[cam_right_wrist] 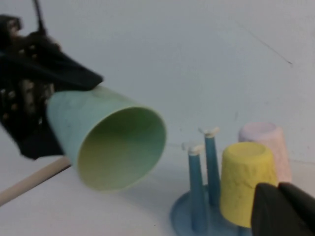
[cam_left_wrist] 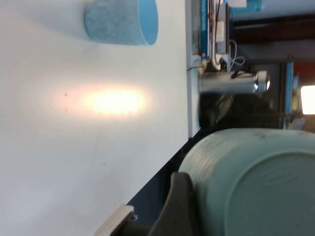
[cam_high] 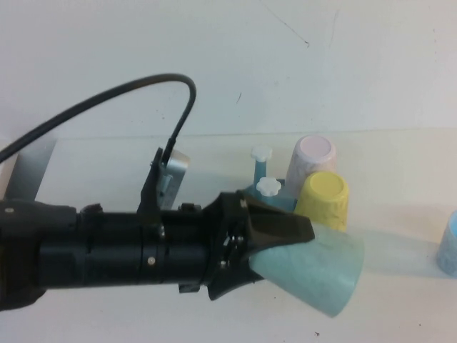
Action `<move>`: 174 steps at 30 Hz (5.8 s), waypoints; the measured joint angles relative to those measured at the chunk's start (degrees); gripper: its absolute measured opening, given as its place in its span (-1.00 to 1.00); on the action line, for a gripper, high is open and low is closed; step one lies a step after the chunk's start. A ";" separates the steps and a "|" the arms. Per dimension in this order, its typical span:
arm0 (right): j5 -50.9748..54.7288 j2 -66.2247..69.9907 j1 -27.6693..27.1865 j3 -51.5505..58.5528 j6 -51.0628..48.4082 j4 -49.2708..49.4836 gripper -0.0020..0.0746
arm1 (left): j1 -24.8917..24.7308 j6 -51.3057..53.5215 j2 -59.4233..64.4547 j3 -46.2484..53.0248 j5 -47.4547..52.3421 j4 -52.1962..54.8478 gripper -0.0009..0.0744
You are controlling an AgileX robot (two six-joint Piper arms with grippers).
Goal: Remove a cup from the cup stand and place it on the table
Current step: Hand over the cup, then place the cup on the table
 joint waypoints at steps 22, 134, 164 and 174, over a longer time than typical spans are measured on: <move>18.30 18.29 0.00 -13.21 -20.75 4.01 0.33 | 0.33 -17.67 -0.08 -6.35 -6.66 -0.91 0.52; 32.00 75.19 11.31 -49.07 7.12 -10.27 -0.81 | 19.10 2.00 -0.08 -6.35 6.78 -1.15 0.52; 41.09 84.57 25.12 -64.00 50.02 -96.98 -0.82 | 31.12 11.22 -0.40 -6.39 10.25 12.88 -0.98; 35.42 94.36 25.68 -64.00 51.79 -100.51 -0.83 | 31.12 12.21 -0.40 -6.39 10.36 18.37 -0.98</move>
